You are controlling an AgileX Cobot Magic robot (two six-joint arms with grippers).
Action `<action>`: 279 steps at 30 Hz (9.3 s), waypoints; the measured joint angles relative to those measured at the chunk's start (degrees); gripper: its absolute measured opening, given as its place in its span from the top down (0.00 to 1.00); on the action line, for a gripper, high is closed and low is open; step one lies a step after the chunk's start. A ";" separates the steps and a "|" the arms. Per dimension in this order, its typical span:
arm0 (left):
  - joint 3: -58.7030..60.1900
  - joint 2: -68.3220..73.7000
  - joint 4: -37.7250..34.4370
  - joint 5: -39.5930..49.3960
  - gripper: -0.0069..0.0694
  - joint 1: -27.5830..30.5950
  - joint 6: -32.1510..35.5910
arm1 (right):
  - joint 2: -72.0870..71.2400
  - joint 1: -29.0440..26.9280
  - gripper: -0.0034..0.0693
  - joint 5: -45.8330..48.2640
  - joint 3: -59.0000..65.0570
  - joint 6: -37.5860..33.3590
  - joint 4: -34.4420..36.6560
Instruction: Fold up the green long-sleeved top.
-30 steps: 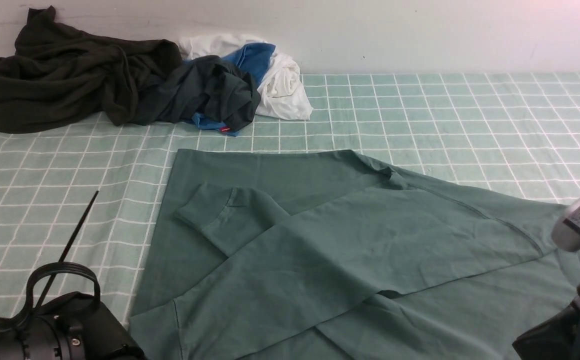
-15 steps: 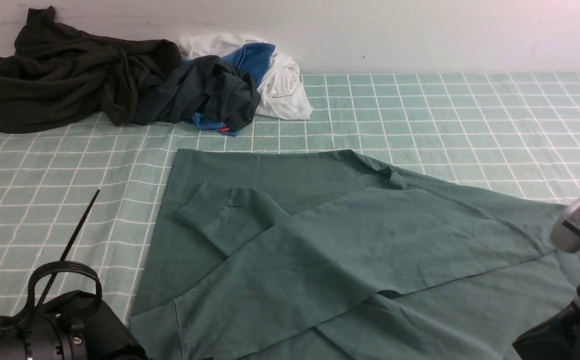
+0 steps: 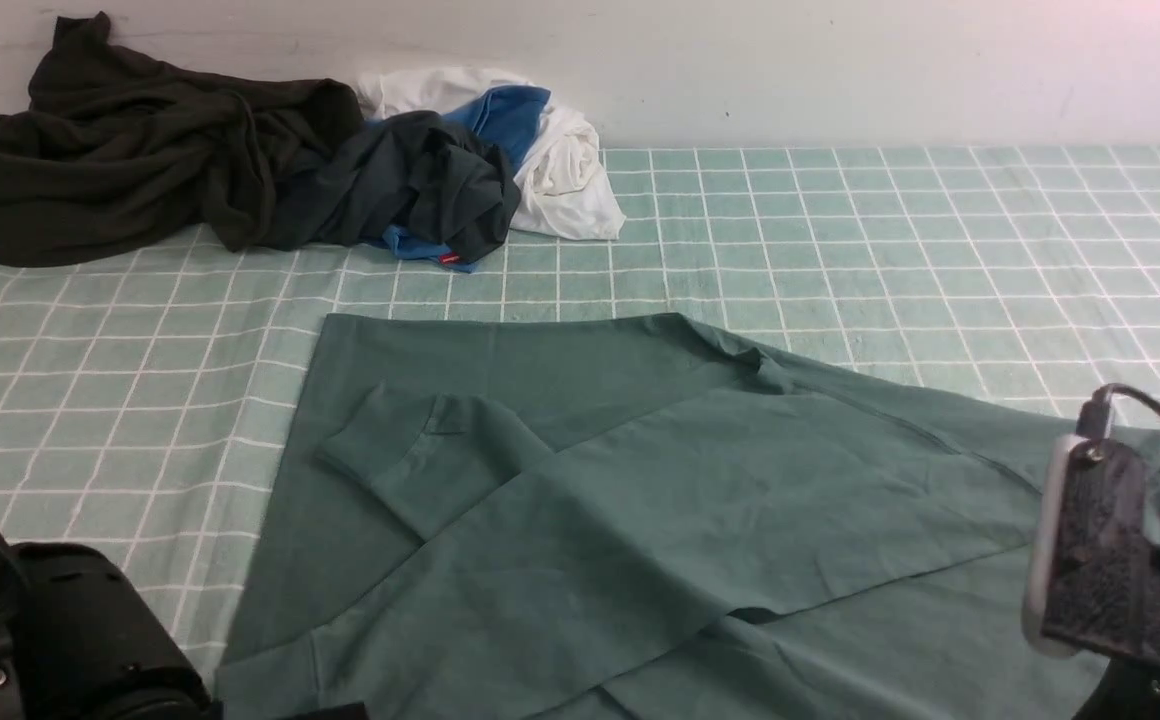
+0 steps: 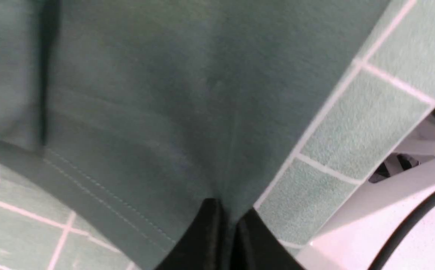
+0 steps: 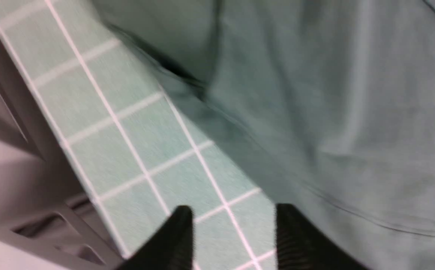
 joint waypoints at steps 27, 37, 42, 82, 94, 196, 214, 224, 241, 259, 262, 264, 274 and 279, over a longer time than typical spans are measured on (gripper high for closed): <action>0.66 0.00 -0.26 -5.24 0.90 0.00 0.15 | 17.79 0.54 0.41 -26.44 14.29 -10.81 -14.85; 0.66 0.00 -0.26 -5.47 0.90 0.00 0.15 | 17.86 0.54 0.44 -30.10 14.29 -20.13 -14.90; 0.66 0.00 -0.26 -5.53 0.90 0.00 0.15 | 19.80 0.54 0.56 -28.91 13.98 -21.22 -13.97; -62.45 34.78 10.99 0.77 0.90 27.09 3.40 | 42.32 -17.97 0.94 -17.52 -37.87 -19.39 -8.52; -75.00 50.79 11.39 -5.03 0.90 31.08 3.57 | 56.21 -20.30 0.94 -25.49 -46.21 -16.41 -7.25; -37.68 33.23 5.56 -5.20 0.91 25.88 -9.67 | 58.98 -46.36 0.33 -8.44 -41.22 24.61 -2.22; -37.32 13.24 8.44 -1.78 0.91 25.88 -9.67 | 42.06 -43.99 0.89 -9.07 -41.68 24.44 -8.67; -37.20 -5.66 7.24 4.91 0.91 25.88 -9.67 | 36.38 -21.67 0.89 -3.15 -57.58 17.08 6.39; -37.20 -23.22 6.46 11.65 0.91 25.88 -9.67 | 64.88 6.40 0.88 -16.26 -72.78 22.95 10.55; -25.95 -25.09 6.65 8.56 0.91 25.88 -9.67 | 66.63 5.45 0.31 -8.60 -75.37 27.09 2.25; -22.36 -25.04 6.65 6.43 0.91 25.88 -9.67 | 70.09 6.21 0.32 -8.35 -74.28 28.61 0.06; -20.09 -25.04 6.65 5.15 0.91 25.88 -9.67 | 73.34 7.34 0.33 -8.29 -73.81 28.74 -0.20; -14.49 -28.52 8.59 2.02 0.91 25.88 -13.00 | 70.39 8.95 0.33 -4.70 -74.17 26.22 -1.67; -11.48 -39.59 9.55 0.75 0.91 25.88 -14.72 | 58.24 8.42 0.34 1.43 -73.54 23.35 -1.43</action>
